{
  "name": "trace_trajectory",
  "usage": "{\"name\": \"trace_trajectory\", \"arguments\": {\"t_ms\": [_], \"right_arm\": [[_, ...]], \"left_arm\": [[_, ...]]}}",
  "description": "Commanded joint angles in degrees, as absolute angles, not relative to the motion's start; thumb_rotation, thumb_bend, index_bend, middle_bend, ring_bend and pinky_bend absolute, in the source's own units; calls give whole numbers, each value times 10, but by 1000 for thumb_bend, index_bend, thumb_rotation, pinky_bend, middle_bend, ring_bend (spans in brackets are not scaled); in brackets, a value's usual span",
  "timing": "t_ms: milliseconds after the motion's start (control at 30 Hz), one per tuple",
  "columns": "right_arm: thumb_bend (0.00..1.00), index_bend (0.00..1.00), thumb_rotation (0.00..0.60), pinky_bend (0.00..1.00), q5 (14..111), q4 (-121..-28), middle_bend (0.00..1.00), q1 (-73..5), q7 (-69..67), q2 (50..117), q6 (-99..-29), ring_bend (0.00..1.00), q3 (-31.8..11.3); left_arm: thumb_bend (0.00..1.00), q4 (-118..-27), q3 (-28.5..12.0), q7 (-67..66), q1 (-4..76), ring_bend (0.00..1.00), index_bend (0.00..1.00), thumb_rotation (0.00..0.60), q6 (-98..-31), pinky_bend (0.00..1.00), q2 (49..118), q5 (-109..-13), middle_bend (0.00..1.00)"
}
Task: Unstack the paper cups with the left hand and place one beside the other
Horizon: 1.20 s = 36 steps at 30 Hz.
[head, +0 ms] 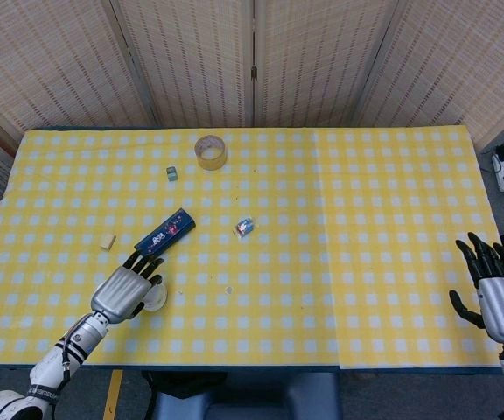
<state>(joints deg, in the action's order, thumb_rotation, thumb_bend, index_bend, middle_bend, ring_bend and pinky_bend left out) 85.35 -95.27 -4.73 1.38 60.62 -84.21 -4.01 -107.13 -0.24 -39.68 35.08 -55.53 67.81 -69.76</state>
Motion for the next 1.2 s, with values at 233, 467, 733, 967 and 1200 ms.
{"name": "trace_trajectory", "arguments": {"t_ms": [233,467,733,967,1200], "right_arm": [[405,0,600,5,853,-955,0,-48,17,606,-841,75,-40],[405,0,600,5,851,-958,0,-48,20,605,-840,74,-41],[405,0,600,5,848,-960,0,-49,20,602,-837,75,-41],[404,0,600,6,850,-957,0,-54,4,599,-825,77,-39],[405,0,600,6,859,-952,1,-62,-21,596,-812,88,-36]], "left_arm": [[419,-1064,6,-405,353,94,344,600,-563,16,686,-691,134],[417,-1078,14,-400,356,71,206,600,-557,11,675,-683,100],[418,-1082,-7,-323,325,59,74,600,-628,5,658,-717,73],[419,-1048,-36,-208,270,60,80,600,-708,4,628,-704,73],[420,-1014,-30,-147,212,59,102,600,-769,2,618,-712,73]]}}
